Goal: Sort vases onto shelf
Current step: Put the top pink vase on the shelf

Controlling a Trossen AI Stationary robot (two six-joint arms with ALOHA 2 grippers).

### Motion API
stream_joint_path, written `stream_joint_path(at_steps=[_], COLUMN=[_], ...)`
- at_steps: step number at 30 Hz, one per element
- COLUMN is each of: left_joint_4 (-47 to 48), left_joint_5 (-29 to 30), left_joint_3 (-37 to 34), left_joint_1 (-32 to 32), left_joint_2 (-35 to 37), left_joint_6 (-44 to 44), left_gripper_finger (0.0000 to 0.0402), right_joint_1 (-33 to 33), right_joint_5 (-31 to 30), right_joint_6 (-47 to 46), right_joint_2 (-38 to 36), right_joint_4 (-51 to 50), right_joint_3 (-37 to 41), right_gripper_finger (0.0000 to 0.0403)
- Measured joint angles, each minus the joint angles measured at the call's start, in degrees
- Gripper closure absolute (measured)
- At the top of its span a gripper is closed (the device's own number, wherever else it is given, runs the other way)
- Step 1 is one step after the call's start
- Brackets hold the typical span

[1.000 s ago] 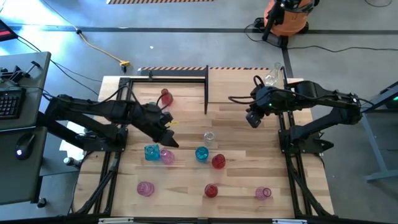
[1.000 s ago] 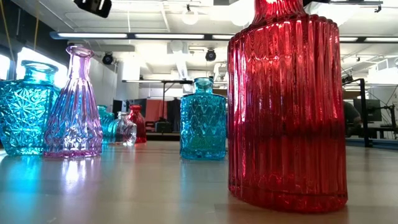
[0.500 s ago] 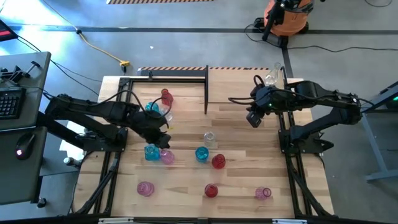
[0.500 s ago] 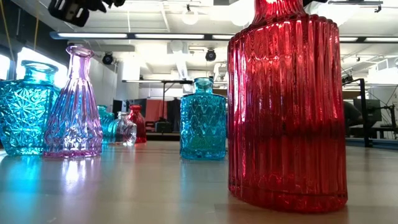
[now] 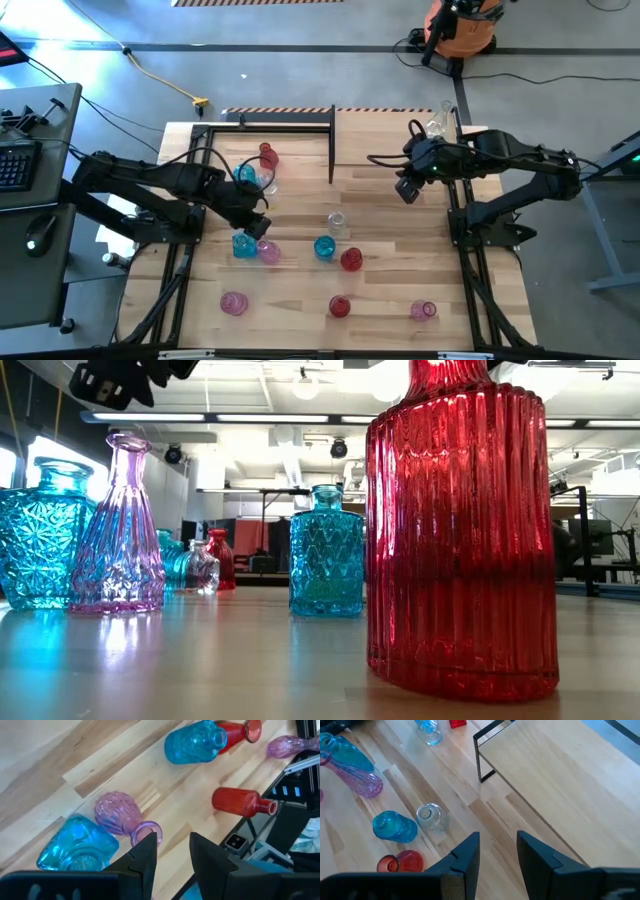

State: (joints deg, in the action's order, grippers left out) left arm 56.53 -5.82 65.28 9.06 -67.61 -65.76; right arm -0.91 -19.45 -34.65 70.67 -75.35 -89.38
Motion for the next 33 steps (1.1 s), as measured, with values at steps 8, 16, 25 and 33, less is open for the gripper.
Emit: stream_joint_path(at_steps=[8, 16, 25, 33], left_joint_4=[0.68, 2.41, 4.75, 5.06], left_joint_5=[0.46, 1.50, 1.47, 1.20], left_joint_3=[0.00, -0.02, -0.02, -0.02], left_joint_1=[1.64, 2.84, 3.43, 5.01], left_joint_2=[-2.07, -5.23, -7.49, -9.60], left_joint_6=[0.65, 1.97, 1.95, 2.59], left_gripper_finger=[0.0296, 0.0296, 0.0296, 0.0296], right_joint_1=[0.00, 0.00, 0.00, 0.00], right_joint_5=[-1.72, -1.79, -1.81, -1.81], right_joint_6=[-0.04, -0.04, -0.02, 0.13], right_joint_2=[0.11, 0.35, 0.33, 0.31], right_joint_4=[0.00, 0.00, -0.05, -0.12], right_joint_3=[0.00, 0.01, 0.02, 0.02], right_gripper_finger=[0.0292, 0.0292, 0.0292, 0.0292])
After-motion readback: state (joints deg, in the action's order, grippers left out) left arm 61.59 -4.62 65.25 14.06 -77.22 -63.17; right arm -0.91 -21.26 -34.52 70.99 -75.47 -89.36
